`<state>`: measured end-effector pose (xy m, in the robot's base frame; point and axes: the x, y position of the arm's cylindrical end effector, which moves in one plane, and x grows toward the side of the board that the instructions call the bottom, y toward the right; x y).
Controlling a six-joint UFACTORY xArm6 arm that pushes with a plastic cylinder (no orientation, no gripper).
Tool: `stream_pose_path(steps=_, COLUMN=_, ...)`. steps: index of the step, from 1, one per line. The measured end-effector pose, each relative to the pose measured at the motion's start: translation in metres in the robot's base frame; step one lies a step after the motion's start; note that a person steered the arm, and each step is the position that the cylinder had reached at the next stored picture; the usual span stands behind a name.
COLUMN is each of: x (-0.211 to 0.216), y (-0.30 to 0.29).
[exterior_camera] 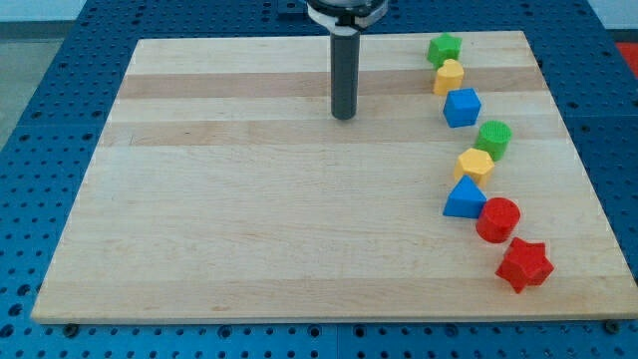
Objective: Move your arm at the top of the green star
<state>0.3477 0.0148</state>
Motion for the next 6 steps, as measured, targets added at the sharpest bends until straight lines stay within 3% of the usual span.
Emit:
stream_pose_path(steps=2, x=-0.011, y=0.000)
stream_pose_path(steps=4, x=-0.107, y=0.002)
stream_pose_path(steps=5, x=-0.154, y=0.030)
stream_pose_path(steps=6, x=-0.156, y=0.048)
